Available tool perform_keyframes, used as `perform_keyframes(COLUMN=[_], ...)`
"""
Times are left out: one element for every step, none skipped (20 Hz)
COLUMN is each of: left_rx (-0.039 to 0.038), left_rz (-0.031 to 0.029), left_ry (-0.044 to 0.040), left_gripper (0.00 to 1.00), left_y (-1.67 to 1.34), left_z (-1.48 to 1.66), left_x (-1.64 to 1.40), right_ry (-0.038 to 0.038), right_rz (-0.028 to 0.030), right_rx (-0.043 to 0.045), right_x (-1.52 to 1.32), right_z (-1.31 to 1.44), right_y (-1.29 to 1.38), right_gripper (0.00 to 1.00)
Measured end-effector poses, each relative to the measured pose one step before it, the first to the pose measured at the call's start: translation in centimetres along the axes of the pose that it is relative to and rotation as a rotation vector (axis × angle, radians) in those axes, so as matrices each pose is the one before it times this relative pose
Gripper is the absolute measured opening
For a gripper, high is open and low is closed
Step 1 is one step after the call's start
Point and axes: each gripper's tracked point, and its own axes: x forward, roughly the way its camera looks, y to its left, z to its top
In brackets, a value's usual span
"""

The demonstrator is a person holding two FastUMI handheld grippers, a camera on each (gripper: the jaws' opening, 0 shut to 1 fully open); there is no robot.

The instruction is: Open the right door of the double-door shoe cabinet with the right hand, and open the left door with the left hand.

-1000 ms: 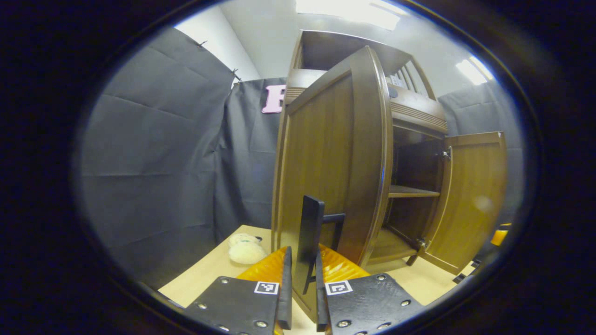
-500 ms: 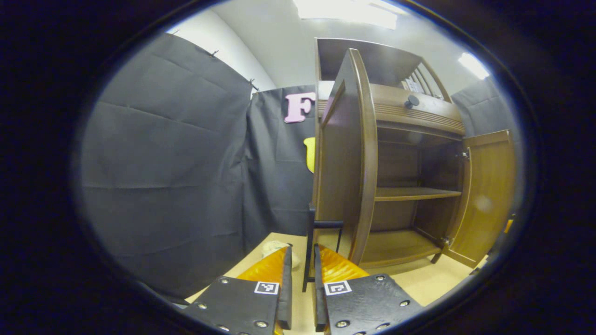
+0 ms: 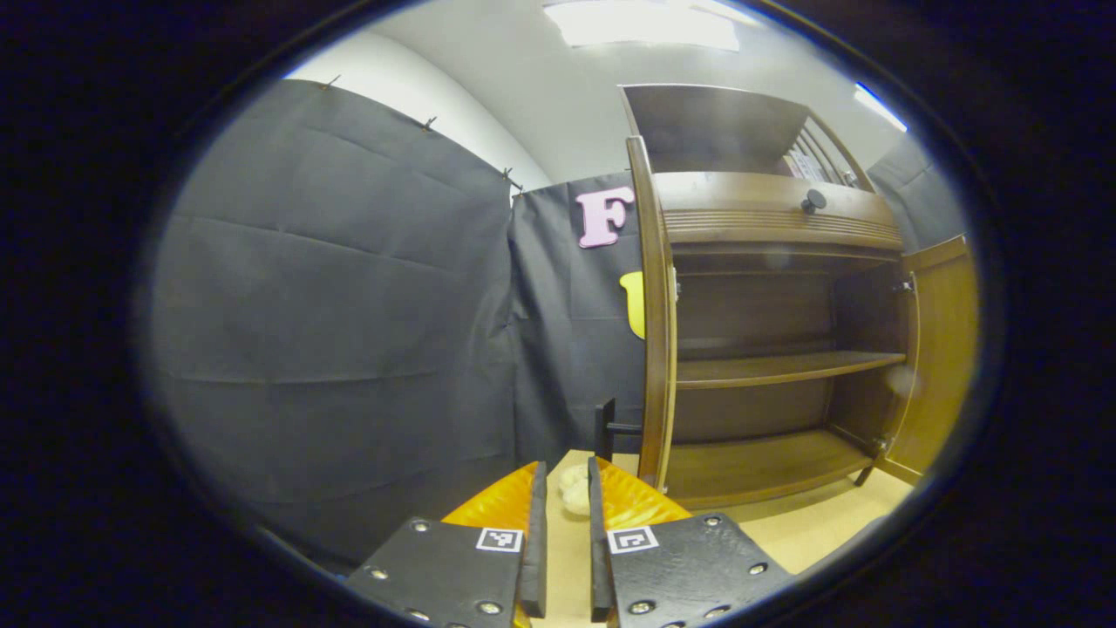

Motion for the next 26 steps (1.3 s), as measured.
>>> perform_keyframes(left_rx=[-0.00294,-0.00955,-0.01335,-0.00908,-0.00076,0.0058,0.0094,0.00641,0.00126,-0.00493,-0.00511,0.00039,0.00716,0.00779,0.00307,-0.00126,0.00232,0.00631,0.00728,0.00615,0.0039,0.00051,0.00327,0.00241,0.00314,0.0017], left_rz=[0.00178,-0.00091,-0.00888,-0.0153,-0.01519,-0.01507,-0.01826,-0.01705,-0.01597,-0.02056,-0.02084,-0.01558,-0.00858,-0.01188,-0.01035,-0.00857,-0.01104,-0.00643,-0.005,-0.00694,-0.00615,-0.01519,0.00147,0.00727,0.00619,0.0023], left_ry=[-0.01108,-0.01048,-0.00687,-0.00012,-0.00196,-0.00201,-0.00636,-0.00804,-0.005,-0.00402,-0.00649,-0.007,-0.00477,-0.00422,-0.00231,0.00119,0.00489,0.00234,0.00078,0.00077,-0.00162,-0.00436,-0.00662,-0.00323,0.00043,0.00345], left_gripper=[0.27,0.27,0.27,0.27,0.27,0.27,0.27,0.27,0.27,0.14,0.14,0.14,0.14,0.14,0.27,0.27,0.27,0.27,0.14,0.27,0.39,0.52,0.64,0.77,0.89,1.0], left_y=[-0.095,-0.139,-0.087,-0.387,-0.63,-0.808,-1.279,-1.219,-1.116,-1.146,-1.074,-0.958,-0.67,-0.656,-0.696,-0.728,-0.719,-0.637,-0.415,-0.479,-0.574,-0.534,-0.103,0.097,0.276,-0.038], left_z=[0.444,0.595,0.511,0.539,0.59,0.639,0.546,0.35,0.344,0.389,0.435,0.335,0.209,0.175,0.0,-0.006,-0.131,0.038,0.015,-0.026,-0.095,0.188,-0.314,0.255,-0.079,-0.014], left_x=[-0.767,-0.803,-1.005,-0.926,-1.272,-1.329,-1.811,-1.291,-1.241,-1.106,-0.832,-0.833,-0.737,-0.671,-0.978,-0.76,-0.862,-0.65,-0.697,-0.533,-0.679,-0.364,-0.304,-0.461,-0.388,-0.185], right_ry=[-0.00231,-0.00156,-0.00353,-0.0037,-0.00385,-0.00422,-0.00404,-0.00442,-0.00241,-0.00636,-0.00883,-0.00642,-0.0054,-0.00497,-0.00454,-0.00483,-0.00277,-0.00141,0.00038,0.00134,0.00225,0.00104,0.00066,0.00051,0.00004,-0.00128], right_rz=[-0.00008,0.00329,0.00011,-0.0013,-0.00033,-0.00178,-0.00097,0.00204,0.00035,0.00049,-0.00543,-0.00572,-0.00495,0.00083,-0.00083,-0.00299,-0.00077,0.00027,0.00143,-0.00023,-0.00017,0.00129,-0.00005,-0.00042,-0.00155,-0.00222], right_rx=[-0.00245,-0.00029,-0.00174,-0.00305,-0.00472,-0.00817,-0.00706,-0.00418,-0.00033,0.00126,0.00206,0.00227,0.00422,0.00438,0.0032,0.00277,0.00367,0.00514,0.0055,0.00497,0.00483,0.00429,0.00296,0.00112,0.00075,0.00136], right_x=[-0.551,-0.515,-0.559,-0.596,-0.571,-0.59,-0.705,-0.632,-0.773,-0.587,-0.599,-0.613,-0.715,-0.422,-0.528,-0.491,-0.439,-0.326,-0.359,-0.288,-0.302,-0.132,-0.154,-0.135,-0.122,0.132], right_z=[0.197,0.078,0.175,0.152,0.121,0.072,0.102,0.103,0.106,0.042,0.216,0.152,0.252,0.163,0.161,0.087,0.11,-0.007,0.016,-0.118,-0.026,-0.097,-0.041,-0.082,0.053,0.031], right_y=[-0.244,-0.242,-0.178,-0.339,-0.354,-0.264,-0.108,-0.099,-0.154,-0.138,-0.152,-0.264,-0.201,-0.001,-0.006,-0.224,-0.088,0.007,0.072,-0.123,-0.027,0.038,0.02,-0.026,-0.046,-0.022], right_gripper=[0.93,0.92,0.93,0.93,0.93,0.93,0.93,0.93,0.93,0.94,0.92,0.93,0.93,0.94,0.91,0.93,0.94,0.94,0.92,0.92,0.92,0.92,0.92,0.94,0.94,0.94])
